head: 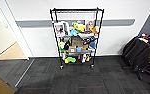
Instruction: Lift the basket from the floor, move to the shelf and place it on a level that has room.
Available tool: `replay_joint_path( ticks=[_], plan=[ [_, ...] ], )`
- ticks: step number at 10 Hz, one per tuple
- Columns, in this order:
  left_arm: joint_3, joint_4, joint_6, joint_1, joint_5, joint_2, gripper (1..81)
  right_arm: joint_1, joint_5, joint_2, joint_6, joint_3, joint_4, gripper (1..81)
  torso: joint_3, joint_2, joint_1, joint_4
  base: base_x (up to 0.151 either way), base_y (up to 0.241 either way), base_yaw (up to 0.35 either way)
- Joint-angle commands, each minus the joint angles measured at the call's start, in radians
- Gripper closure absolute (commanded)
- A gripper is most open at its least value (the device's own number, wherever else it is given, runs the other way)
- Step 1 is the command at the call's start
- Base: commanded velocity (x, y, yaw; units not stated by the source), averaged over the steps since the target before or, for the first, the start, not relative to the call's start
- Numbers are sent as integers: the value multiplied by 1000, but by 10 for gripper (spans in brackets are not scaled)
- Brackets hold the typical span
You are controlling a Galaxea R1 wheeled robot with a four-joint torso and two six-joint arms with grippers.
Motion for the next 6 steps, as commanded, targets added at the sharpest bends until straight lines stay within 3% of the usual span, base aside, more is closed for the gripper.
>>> replay_joint_path(
  ticks=[1,3,4,6],
  plan=[
    [83,-18,-12,-102,3,-27,811,95,-2,6,4,89,-13,811,69,0,0,0,0,0,0],
    [123,-17,-11,-102,4,-49,811,79,-2,6,4,88,-13,811,120,0,0,0,0,0,0],
    [152,-15,-11,-102,4,-64,811,72,0,9,3,89,-14,811,215,0,-1,0,0,0,0],
    [190,-15,-9,-102,6,-86,811,64,0,12,3,91,-17,811,125,0,-2,0,0,0,0]
  ],
)
